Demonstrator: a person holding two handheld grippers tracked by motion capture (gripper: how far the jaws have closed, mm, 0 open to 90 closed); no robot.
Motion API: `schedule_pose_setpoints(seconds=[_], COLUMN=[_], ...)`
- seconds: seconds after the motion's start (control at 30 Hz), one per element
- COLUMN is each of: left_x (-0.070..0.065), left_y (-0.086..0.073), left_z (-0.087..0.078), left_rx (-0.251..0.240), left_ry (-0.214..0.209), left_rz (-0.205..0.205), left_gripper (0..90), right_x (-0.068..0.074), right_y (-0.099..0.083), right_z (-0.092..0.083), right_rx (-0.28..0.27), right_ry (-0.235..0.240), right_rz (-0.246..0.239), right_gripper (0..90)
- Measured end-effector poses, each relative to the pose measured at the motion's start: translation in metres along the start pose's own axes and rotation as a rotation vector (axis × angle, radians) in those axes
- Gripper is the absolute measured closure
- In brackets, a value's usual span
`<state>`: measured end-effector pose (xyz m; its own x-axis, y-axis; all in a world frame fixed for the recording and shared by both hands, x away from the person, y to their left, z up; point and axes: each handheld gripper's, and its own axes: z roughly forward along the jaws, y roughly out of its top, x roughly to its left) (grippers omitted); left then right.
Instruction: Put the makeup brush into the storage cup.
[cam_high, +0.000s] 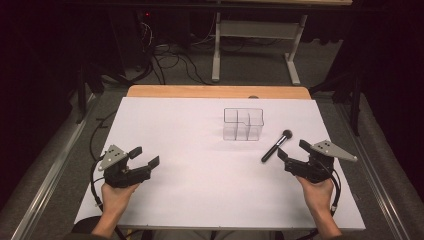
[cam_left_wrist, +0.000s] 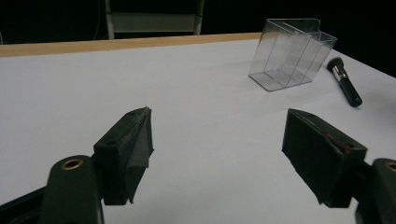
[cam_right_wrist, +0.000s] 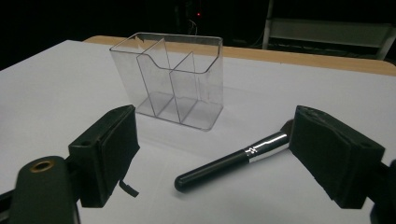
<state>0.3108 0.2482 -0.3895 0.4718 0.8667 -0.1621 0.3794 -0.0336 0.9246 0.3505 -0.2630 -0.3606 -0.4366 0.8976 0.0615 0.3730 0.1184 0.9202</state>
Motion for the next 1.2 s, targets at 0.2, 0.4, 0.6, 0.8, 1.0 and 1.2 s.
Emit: schedule_pose_setpoints(seconds=[0.2, 0.4, 0.6, 0.8, 1.0, 1.2], left_x=[-0.001, -0.001, -0.001, -0.001, -0.001, -0.002], left_y=[0.0, 0.0, 0.0, 0.0, 0.0, 0.0], left_z=[0.0, 0.001, 0.001, 0.001, 0.001, 0.002], left_rx=[0.003, 0.004, 0.002, 0.003, 0.004, 0.004], left_ry=[-0.003, -0.003, -0.004, -0.007, -0.007, -0.008], left_rz=[0.002, 0.002, 0.0, 0.002, 0.002, 0.001], left_gripper=[24.6, 24.6, 24.6, 24.6, 24.6, 24.6], right_x=[0.001, 0.001, 0.003, 0.005, 0.006, 0.005], right_y=[0.004, 0.007, 0.01, 0.013, 0.017, 0.021], right_z=[0.006, 0.01, 0.015, 0.019, 0.024, 0.029], right_rx=[0.001, 0.004, 0.009, 0.008, 0.008, 0.008], right_ry=[0.0, -0.002, -0.003, -0.002, -0.004, -0.006], right_rz=[-0.003, -0.001, 0.004, -0.002, -0.003, -0.001], right_gripper=[17.1, 17.1, 17.1, 17.1, 17.2, 17.2])
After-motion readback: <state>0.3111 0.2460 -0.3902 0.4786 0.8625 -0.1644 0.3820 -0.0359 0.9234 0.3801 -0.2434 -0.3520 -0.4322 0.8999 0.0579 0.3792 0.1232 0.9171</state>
